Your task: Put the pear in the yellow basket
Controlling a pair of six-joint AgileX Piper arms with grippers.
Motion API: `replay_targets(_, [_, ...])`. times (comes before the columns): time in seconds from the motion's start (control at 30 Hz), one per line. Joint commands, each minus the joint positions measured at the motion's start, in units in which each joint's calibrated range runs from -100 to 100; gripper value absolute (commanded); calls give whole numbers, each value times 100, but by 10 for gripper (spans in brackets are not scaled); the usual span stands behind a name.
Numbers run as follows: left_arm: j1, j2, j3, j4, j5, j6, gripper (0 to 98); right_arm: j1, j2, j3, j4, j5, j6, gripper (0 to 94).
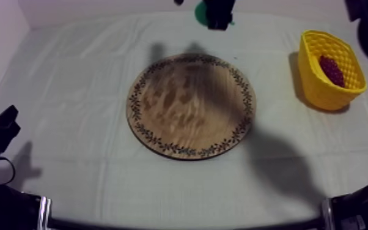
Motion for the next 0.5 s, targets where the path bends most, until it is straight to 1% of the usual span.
replay_targets(0.0, [0,0,0,-2,-1,1,1,148,-438,222,80,-321,-487,397])
replay_targets(0.23, [0,0,0,-2,-1,1,1,606,-1351,979,357,-933,-1406,401])
replay_targets(0.47, [0,0,0,-2,-1,1,1,1158,-2116,2049,829,-1666,-2346,412])
